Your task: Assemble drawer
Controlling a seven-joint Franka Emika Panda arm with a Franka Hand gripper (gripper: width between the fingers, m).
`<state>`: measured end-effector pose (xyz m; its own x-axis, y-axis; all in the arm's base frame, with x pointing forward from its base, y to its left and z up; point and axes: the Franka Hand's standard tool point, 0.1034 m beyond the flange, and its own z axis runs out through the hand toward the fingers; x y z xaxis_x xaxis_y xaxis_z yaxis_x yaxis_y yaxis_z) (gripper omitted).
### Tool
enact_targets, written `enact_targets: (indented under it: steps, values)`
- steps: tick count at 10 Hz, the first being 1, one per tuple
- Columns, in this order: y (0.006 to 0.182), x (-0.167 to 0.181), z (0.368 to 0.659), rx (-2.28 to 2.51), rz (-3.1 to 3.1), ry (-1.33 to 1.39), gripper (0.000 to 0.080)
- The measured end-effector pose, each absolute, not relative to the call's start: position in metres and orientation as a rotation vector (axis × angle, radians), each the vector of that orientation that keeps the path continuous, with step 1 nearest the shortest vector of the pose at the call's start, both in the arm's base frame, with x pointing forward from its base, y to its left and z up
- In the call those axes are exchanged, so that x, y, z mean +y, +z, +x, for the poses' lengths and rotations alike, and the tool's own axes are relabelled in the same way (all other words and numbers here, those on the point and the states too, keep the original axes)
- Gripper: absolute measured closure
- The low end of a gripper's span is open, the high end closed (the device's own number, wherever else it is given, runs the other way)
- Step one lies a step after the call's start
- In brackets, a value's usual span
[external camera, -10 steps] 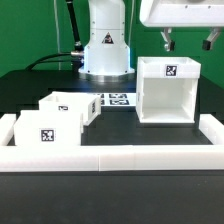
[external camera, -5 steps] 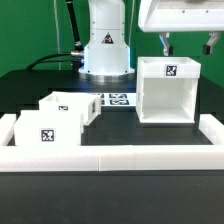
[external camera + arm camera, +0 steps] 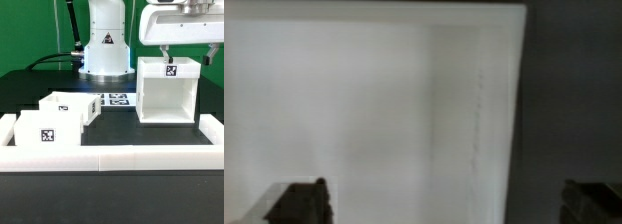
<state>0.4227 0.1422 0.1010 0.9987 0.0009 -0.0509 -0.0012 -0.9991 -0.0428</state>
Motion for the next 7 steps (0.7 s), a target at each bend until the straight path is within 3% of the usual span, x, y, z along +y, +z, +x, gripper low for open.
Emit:
enact_targets:
  steps: [3, 4, 5, 6, 7]
  values:
    - [0.0983, 0.1426, 0.4205, -0.001, -3.099, 0.093, 0.0196]
    - [0.098, 0.1428, 0.4202, -0.002, -3.099, 0.094, 0.0384]
    - [0.098, 0.1427, 0.4202, -0.003, -3.099, 0.094, 0.0384]
    - [0.0979, 0.1427, 0.4202, -0.003, -3.099, 0.094, 0.0574]
    - [0.0978, 0.1427, 0.4202, -0.003, -3.099, 0.094, 0.0574]
